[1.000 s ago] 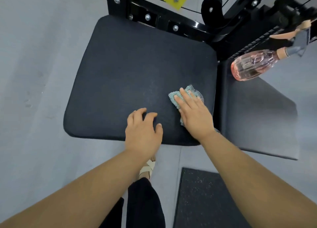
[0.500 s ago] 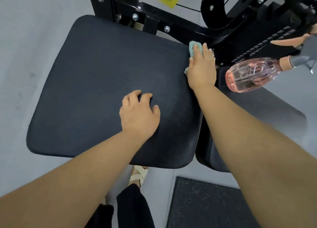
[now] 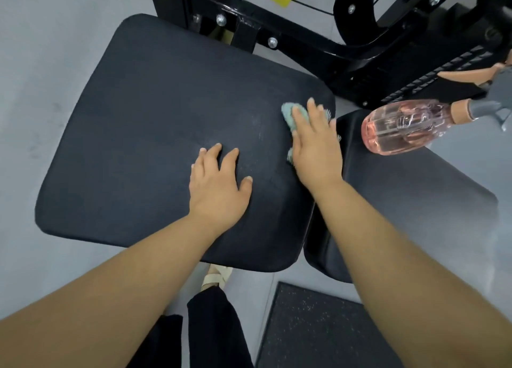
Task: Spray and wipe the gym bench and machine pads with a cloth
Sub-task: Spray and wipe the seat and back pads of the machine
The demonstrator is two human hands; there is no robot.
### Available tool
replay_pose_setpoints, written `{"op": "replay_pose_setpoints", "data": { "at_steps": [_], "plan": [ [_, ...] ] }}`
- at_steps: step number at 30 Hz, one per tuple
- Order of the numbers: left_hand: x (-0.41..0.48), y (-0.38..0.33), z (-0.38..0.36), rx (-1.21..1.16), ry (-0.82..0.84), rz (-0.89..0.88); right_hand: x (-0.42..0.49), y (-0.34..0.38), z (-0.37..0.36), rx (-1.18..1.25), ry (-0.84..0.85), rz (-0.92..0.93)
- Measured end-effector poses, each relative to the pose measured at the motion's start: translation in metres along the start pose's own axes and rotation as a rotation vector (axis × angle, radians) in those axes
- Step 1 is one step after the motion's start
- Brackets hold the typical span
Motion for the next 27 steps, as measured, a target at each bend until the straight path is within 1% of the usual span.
{"op": "replay_pose_setpoints", "data": {
  "at_steps": [3, 6, 10, 12, 14, 17, 20, 21, 25, 27],
  "plan": [
    [-0.001, 0.005, -0.003, 0.026, -0.024, -0.017, 0.041, -0.002, 0.008, 0.026, -0.050, -0.090],
    [-0.003, 0.003, -0.006, 0.036, -0.035, -0.024, 0.029, 0.001, 0.005, 0.033, -0.048, -0.078],
    [-0.015, 0.000, -0.012, 0.138, 0.013, -0.092, -0.042, 0.012, -0.007, 0.068, -0.024, -0.004],
    [-0.025, 0.004, -0.014, 0.187, 0.038, -0.127, -0.080, 0.021, -0.016, 0.078, -0.050, 0.000],
    [-0.036, 0.012, -0.015, 0.213, 0.047, -0.136, -0.117, 0.032, -0.025, 0.066, -0.080, 0.007],
    [-0.055, 0.029, -0.013, 0.230, 0.054, -0.136, -0.176, 0.050, -0.039, 0.101, -0.050, 0.047],
    [-0.073, 0.050, -0.009, 0.226, 0.034, -0.143, -0.193, 0.048, -0.037, 0.098, -0.047, 0.106],
    [-0.075, 0.054, -0.007, 0.206, 0.015, -0.146, -0.184, 0.042, -0.034, 0.106, -0.053, 0.089],
    [-0.085, 0.090, 0.007, 0.139, -0.063, -0.123, -0.165, 0.051, -0.036, 0.227, -0.147, -0.178],
    [-0.086, 0.108, 0.014, 0.156, -0.092, -0.091, -0.172, 0.068, -0.044, 0.200, -0.209, -0.220]
  ]
}}
Point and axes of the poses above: each hand's wrist, its own x-axis towards the middle knuckle, its own z-axis out of the back of the hand, y = z × x, the point moved 1 cm from there along x, towards the middle knuckle, and after that the axes turned 1 degree about -x, right-handed, at the moved point
